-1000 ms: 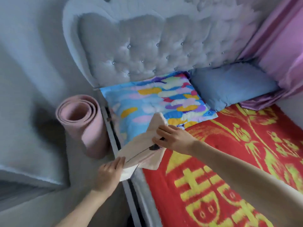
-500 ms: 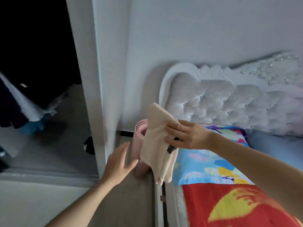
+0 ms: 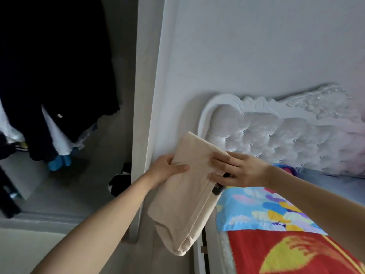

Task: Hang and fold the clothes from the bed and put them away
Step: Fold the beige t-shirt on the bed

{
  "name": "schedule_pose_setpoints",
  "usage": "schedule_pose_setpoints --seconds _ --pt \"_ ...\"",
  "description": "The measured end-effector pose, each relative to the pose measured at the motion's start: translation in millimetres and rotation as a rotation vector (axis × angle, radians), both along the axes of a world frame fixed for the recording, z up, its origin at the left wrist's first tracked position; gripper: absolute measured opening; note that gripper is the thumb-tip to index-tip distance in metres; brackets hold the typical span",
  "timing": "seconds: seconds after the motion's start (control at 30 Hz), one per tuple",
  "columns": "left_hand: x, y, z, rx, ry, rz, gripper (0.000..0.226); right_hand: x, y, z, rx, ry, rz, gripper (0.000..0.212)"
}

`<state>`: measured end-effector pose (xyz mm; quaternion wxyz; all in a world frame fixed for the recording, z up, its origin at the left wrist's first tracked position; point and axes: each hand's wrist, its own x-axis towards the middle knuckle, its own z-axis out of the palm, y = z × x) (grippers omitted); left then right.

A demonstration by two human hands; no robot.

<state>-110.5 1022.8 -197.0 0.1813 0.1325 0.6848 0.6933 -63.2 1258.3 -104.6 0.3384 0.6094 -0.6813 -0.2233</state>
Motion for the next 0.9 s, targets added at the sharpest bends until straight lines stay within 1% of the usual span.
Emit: schedule_pose_setpoints --seconds 0.07,0.13,0.2,0.23,0.27,0.3,0.33,0.37,0.4,0.43,0.47,0.5,0.53,0.57,0.6,0.63,0.67,0.73,0.77,0.83,0.87,0.9 --pt "6.2 9.7 4.6 -0.036 0.113 0.114 0.016 2.8 14.6 -7.9 -0.027 0.026 -0.077 0.015" --pt "12.1 21.4 11.0 -0.164 0.276 0.167 0.014 8.0 32.8 -20.6 -0.025 0.073 -0.183 0.018" --pt "16.1 30.2 12.5 -0.434 0.494 0.211 0.019 16.0 45.4 -32.9 0.013 0.085 -0.3 0.025" --pt "19.2 33.0 13.6 -0.565 0.622 0.249 0.018 20.4 48.2 -39.5 0.009 0.065 -0.341 0.024" --pt "22.6 36.1 14.9 -0.63 0.755 0.289 0.016 23.4 49.9 -46.9 -0.045 0.048 -0.349 0.023" --pt "25.5 37.2 15.8 -0.645 0.889 0.301 0.01 25.0 47.3 -51.4 -0.135 0.014 -0.367 0.027" --pt "27.6 37.1 14.7 -0.664 1.009 0.292 0.011 25.1 42.0 -55.3 -0.25 0.002 -0.383 0.035" --pt "30.0 38.5 12.9 -0.701 1.119 0.29 0.019 24.6 33.1 -56.5 -0.349 -0.011 -0.43 0.043" --pt "31.0 40.4 10.2 -0.752 1.213 0.298 0.027 21.5 23.3 -58.4 -0.418 -0.037 -0.485 0.052" --pt "31.7 43.1 8.2 -0.791 1.283 0.316 0.029 19.0 11.2 -57.0 -0.455 -0.093 -0.551 0.062" --pt "31.6 43.9 6.2 -0.818 1.333 0.324 0.027 15.2 -1.2 -56.9 -0.444 -0.174 -0.625 0.072" --pt "32.8 45.3 3.2 -0.845 1.376 0.343 0.025 12.7 -11.2 -58.6 -0.412 -0.292 -0.714 0.074" --pt "33.0 45.7 -1.4 -0.863 1.409 0.377 0.025 8.9 -20.8 -57.4 -0.404 -0.391 -0.793 0.063" --pt "34.5 44.6 -6.3 -0.887 1.416 0.414 0.027 4.3 -25.9 -61.4 -0.378 -0.447 -0.862 0.048" --pt "36.4 43.0 -12.3 -0.914 1.401 0.44 0.034 0.0 -26.4 -67.3 -0.345 -0.46 -0.891 0.042" --pt "38.3 41.0 -20.8 -0.935 1.375 0.476 0.045 -0.9 -27.6 -70.9 -0.363 -0.493 -0.866 0.044" --pt "42.5 36.1 -31.4 -0.946 1.32 0.524 0.055 -0.9 -30.8 -71.5 -0.395 -0.499 -0.779 0.043" --pt "54.5 32.2 -52.2 -0.925 1.186 0.604 0.064 1.9 -30.3 -68.6 -0.571 -0.532 -0.572 0.036" --pt "61.6 29.9 -63.2 -0.932 1.101 0.642 0.068 0.6 -30.5 -68.4 -0.633 -0.474 -0.447 0.036" --pt "73.8 23.8 -81.6 -0.952 0.928 0.7 0.071 -6.7 -29.3 -67.8 -0.662 -0.369 -0.306 0.035" --pt "77.6 19.1 -87.7 -0.957 0.874 0.727 0.069 -12.2 -26.6 -66.4 -0.659 -0.323 -0.267 0.033" --pt "79.1 11.9 -92.0 -0.973 0.861 0.754 0.065 -18.5 -22.0 -67.7 -0.648 -0.273 -0.226 0.03"
